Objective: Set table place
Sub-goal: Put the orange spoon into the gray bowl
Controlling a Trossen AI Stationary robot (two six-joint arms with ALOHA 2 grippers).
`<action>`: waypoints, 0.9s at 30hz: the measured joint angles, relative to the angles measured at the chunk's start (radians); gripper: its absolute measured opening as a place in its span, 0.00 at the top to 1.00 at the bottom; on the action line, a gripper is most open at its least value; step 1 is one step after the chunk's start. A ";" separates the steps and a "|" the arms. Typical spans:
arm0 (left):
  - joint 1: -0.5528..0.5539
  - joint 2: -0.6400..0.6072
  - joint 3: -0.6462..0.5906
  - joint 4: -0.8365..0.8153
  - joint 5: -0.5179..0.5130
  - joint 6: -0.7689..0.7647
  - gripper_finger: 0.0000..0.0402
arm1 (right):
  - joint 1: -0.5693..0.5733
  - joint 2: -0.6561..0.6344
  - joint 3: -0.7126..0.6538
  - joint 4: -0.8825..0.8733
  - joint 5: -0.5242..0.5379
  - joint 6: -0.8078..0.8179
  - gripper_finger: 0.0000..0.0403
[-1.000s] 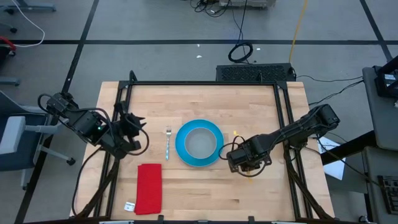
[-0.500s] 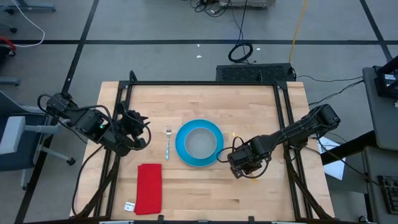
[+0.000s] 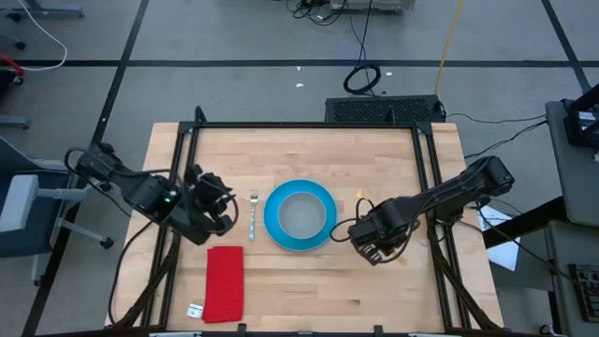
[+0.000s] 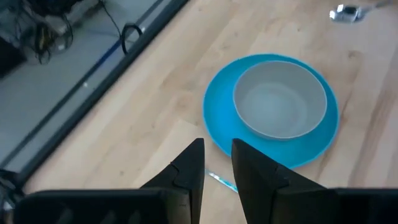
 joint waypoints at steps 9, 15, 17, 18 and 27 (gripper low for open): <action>0.000 0.120 0.000 0.012 0.074 -0.133 0.78 | -0.045 -0.001 0.172 -0.177 0.128 -0.179 0.87; 0.001 0.157 0.000 0.016 0.092 -0.170 0.78 | -0.102 0.000 0.219 -0.193 0.131 -0.280 0.87; 0.005 0.157 0.000 0.020 0.092 -0.172 0.78 | -0.125 0.000 0.219 -0.185 0.129 -0.315 0.87; 0.007 0.157 0.000 0.026 0.091 -0.172 0.78 | -0.137 0.000 0.219 -0.178 0.129 -0.329 0.87; 0.021 0.157 0.000 0.036 0.091 -0.145 0.78 | -0.240 0.031 0.221 -0.041 0.100 -0.476 0.87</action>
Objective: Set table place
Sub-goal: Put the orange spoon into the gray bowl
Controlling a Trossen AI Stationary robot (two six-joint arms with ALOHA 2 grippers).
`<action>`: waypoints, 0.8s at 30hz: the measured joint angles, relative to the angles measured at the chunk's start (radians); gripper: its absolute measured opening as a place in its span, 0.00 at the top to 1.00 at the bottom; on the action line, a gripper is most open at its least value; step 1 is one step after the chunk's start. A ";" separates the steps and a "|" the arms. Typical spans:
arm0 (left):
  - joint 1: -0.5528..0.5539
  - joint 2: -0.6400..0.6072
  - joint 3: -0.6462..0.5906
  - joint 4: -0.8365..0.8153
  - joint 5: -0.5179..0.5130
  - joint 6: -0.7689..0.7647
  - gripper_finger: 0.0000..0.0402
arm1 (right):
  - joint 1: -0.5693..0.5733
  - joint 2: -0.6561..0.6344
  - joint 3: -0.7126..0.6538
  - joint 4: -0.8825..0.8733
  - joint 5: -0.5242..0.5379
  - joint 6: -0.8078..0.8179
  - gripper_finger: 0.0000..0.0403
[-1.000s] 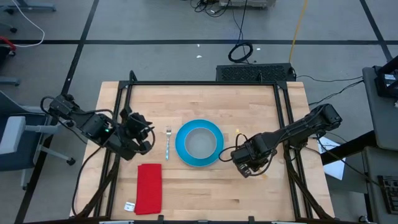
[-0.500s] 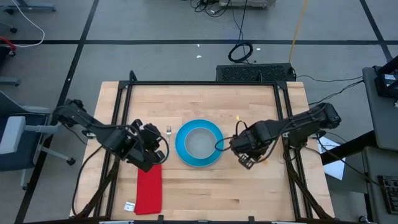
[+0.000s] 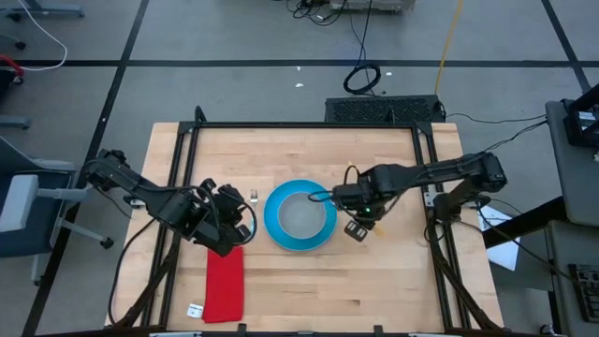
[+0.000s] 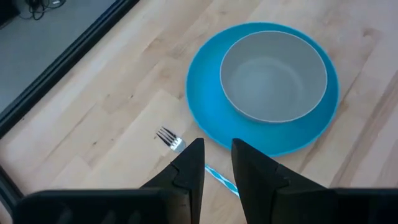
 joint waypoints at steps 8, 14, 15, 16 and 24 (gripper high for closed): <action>0.018 0.000 0.001 -0.009 -0.002 0.026 0.78 | -0.074 0.162 0.156 -0.043 -0.027 -0.139 0.87; 0.023 0.000 0.001 -0.010 -0.003 0.035 0.78 | -0.105 0.341 0.398 -0.177 -0.021 -0.242 0.87; 0.023 0.000 0.001 -0.012 -0.002 0.040 0.78 | -0.108 0.371 0.433 -0.190 -0.021 -0.256 0.87; 0.023 0.000 0.001 -0.016 -0.002 0.044 0.78 | -0.112 0.393 0.455 -0.191 -0.022 -0.266 0.87; 0.023 0.000 0.001 -0.038 -0.002 0.068 0.78 | -0.142 0.484 0.481 -0.192 -0.053 -0.321 0.87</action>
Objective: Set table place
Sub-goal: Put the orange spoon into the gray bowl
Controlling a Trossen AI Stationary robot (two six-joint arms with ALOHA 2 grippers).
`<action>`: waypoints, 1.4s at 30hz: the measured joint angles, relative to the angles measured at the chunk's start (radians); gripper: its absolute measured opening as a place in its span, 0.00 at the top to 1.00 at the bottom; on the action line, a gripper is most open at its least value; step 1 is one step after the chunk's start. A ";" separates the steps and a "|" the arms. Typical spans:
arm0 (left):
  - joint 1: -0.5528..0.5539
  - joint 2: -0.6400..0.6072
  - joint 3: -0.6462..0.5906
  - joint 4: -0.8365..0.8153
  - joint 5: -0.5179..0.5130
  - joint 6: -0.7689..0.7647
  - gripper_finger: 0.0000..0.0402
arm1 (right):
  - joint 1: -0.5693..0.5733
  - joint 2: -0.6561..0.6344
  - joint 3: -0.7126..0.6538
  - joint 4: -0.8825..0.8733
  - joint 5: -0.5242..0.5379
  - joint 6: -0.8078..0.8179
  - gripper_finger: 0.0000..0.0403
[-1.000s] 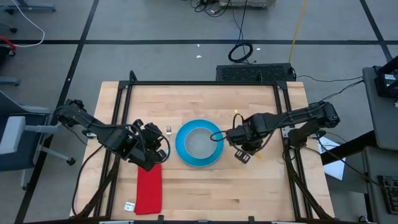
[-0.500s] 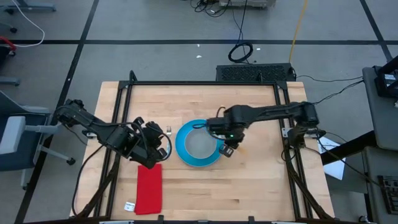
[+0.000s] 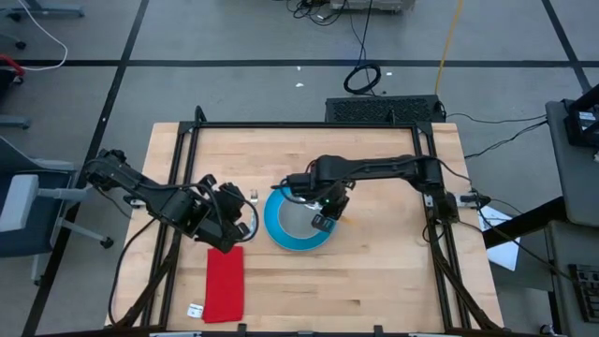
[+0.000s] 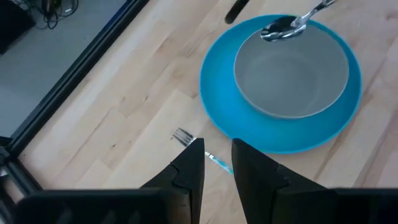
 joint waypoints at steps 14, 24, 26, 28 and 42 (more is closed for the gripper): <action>0.000 0.000 0.000 -0.016 -0.008 0.012 0.78 | -0.008 0.053 0.000 0.000 -0.065 -0.047 0.87; 0.000 0.000 0.000 -0.017 -0.026 0.018 0.78 | -0.013 0.053 0.000 0.001 -0.104 -0.010 0.87; 0.000 0.000 0.000 -0.017 -0.026 0.018 0.78 | -0.013 0.053 0.000 0.001 -0.104 -0.007 0.87; 0.000 0.000 0.000 -0.017 -0.026 0.018 0.78 | -0.013 0.053 0.000 0.001 -0.100 -0.007 0.87; 0.000 0.000 0.000 -0.022 -0.035 0.018 0.78 | -0.005 0.053 -0.001 0.001 -0.077 0.026 0.87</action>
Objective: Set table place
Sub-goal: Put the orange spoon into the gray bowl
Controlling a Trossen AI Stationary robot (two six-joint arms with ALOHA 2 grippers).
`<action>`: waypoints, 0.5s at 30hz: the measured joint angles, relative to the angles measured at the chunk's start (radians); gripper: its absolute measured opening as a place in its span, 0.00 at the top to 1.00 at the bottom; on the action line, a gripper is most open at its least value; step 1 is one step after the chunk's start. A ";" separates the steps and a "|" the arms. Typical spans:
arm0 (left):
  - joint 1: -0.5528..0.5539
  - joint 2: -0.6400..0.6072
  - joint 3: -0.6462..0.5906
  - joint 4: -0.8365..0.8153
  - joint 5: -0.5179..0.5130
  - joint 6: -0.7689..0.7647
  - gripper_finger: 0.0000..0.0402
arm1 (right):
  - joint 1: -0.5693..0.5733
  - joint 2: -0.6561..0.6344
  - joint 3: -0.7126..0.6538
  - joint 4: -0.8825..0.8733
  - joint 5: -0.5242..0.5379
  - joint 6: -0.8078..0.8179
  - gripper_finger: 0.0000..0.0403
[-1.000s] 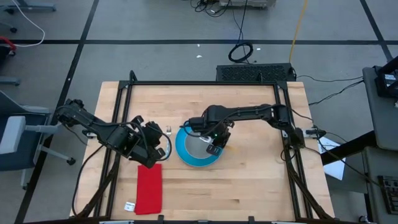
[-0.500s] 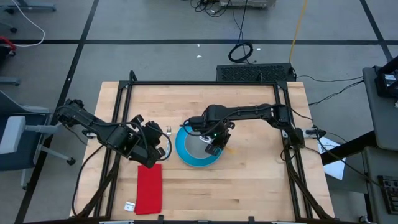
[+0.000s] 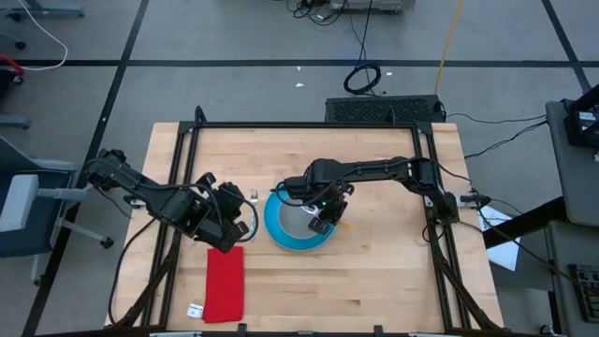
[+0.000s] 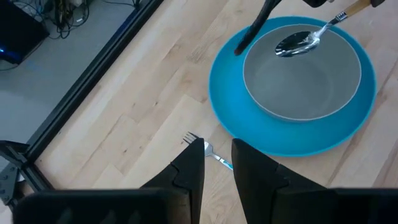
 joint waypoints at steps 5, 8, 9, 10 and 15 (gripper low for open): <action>0.000 0.000 0.000 -0.003 -0.001 0.009 0.78 | 0.008 0.000 0.000 0.000 -0.057 0.009 0.87; 0.000 0.000 0.000 -0.003 -0.010 0.010 0.78 | 0.013 -0.007 0.007 0.000 -0.058 0.016 0.87; -0.001 0.000 0.000 -0.003 -0.011 0.011 0.78 | 0.016 -0.014 0.013 0.002 -0.057 0.019 0.87; -0.001 0.000 0.000 -0.004 -0.012 0.015 0.78 | 0.018 -0.022 0.020 0.001 -0.056 0.028 0.87; 0.000 0.000 0.000 -0.003 -0.018 0.020 0.78 | 0.032 -0.083 0.025 -0.001 -0.056 0.087 0.87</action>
